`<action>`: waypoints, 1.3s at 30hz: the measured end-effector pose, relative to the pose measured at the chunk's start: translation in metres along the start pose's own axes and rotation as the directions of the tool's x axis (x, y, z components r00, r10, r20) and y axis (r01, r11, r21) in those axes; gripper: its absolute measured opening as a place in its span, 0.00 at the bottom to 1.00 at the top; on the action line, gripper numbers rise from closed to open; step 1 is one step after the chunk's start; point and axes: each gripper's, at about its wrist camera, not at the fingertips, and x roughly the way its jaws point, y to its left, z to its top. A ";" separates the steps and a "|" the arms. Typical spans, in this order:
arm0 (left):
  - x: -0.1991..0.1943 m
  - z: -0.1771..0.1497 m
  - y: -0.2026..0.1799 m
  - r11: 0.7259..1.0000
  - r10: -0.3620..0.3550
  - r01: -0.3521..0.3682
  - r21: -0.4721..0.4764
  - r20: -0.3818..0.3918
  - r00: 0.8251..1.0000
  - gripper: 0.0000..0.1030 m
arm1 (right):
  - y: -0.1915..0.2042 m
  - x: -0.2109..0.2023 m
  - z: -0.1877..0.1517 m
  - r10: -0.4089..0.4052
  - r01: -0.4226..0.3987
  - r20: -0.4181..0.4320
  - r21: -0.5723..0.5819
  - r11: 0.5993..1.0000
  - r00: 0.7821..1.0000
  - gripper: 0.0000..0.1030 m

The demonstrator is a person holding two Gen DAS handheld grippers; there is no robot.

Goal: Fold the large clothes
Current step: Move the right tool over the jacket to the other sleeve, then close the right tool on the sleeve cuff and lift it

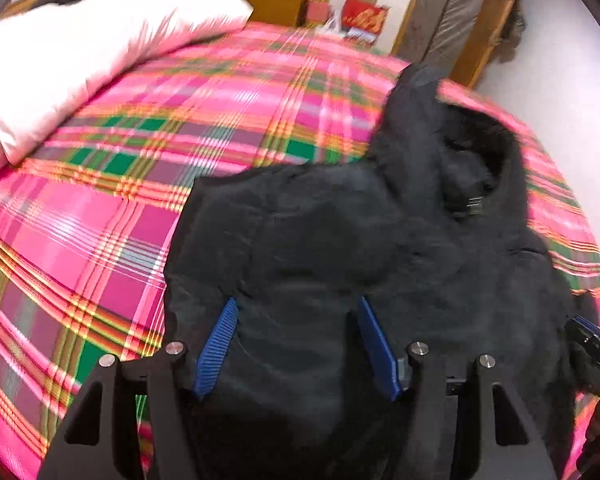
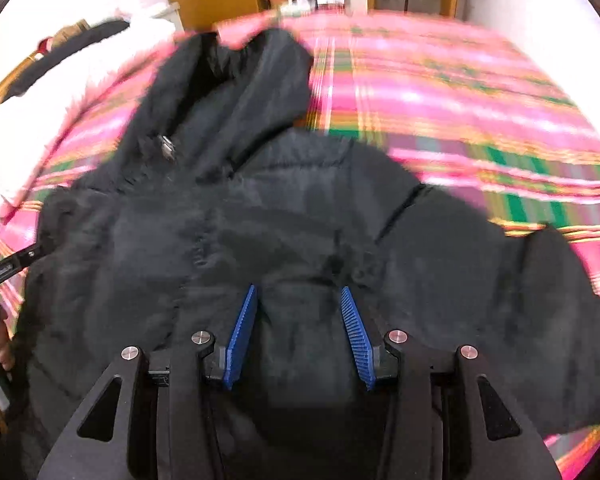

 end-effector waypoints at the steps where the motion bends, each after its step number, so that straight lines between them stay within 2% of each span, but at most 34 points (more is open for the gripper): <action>1: -0.011 -0.004 -0.004 1.000 -0.019 0.019 0.006 0.015 1.000 0.62 | -0.005 -0.016 -0.008 0.003 -0.003 0.019 0.012 1.000 1.000 0.45; 6: -0.064 -0.033 -0.033 0.993 -0.083 0.077 0.086 0.074 0.994 0.62 | -0.041 -0.066 -0.055 -0.001 -0.003 0.033 0.139 0.990 0.999 0.45; 10: -0.084 -0.059 -0.056 0.986 -0.102 0.092 0.139 0.068 0.992 0.62 | -0.072 -0.095 -0.096 -0.051 0.042 0.034 0.239 0.970 0.998 0.45; 12: -0.089 -0.071 -0.067 0.982 -0.100 0.089 0.164 0.059 0.993 0.62 | -0.086 -0.104 -0.112 -0.077 0.064 0.032 0.284 0.957 0.997 0.50; 19: -0.079 -0.086 -0.099 0.960 -0.095 0.080 0.268 0.043 0.995 0.62 | -0.127 -0.111 -0.130 -0.113 0.096 0.019 0.404 0.910 0.993 0.51; 23: -0.066 -0.080 -0.103 0.957 -0.090 0.072 0.282 0.052 0.995 0.62 | -0.148 -0.108 -0.133 -0.121 0.100 0.017 0.458 0.883 0.993 0.60; 25: -0.058 -0.074 -0.103 0.955 -0.080 0.060 0.289 0.057 0.995 0.62 | -0.162 -0.103 -0.135 -0.127 0.101 0.020 0.494 0.864 0.992 0.61; 27: -0.050 -0.064 -0.101 0.957 -0.077 0.055 0.284 0.065 0.995 0.62 | -0.181 -0.097 -0.138 -0.131 0.102 0.013 0.550 0.829 0.991 0.61; 30: -0.040 -0.053 -0.097 0.967 -0.076 0.056 0.250 0.070 0.995 0.62 | -0.215 -0.088 -0.149 -0.147 0.110 0.001 0.657 0.746 0.989 0.61; 33: -0.033 -0.046 -0.094 0.972 -0.076 0.058 0.228 0.069 0.995 0.62 | -0.247 -0.079 -0.163 -0.157 0.113 -0.014 0.753 0.648 0.988 0.61; 35: -0.029 -0.045 -0.092 0.974 -0.063 0.045 0.223 0.072 0.995 0.62 | -0.264 -0.076 -0.169 -0.156 0.085 0.009 0.805 0.586 0.988 0.61; 39: -0.025 -0.044 -0.093 0.973 -0.059 0.042 0.228 0.069 0.996 0.62 | -0.279 -0.075 -0.162 -0.197 0.069 0.049 0.834 0.548 0.979 0.61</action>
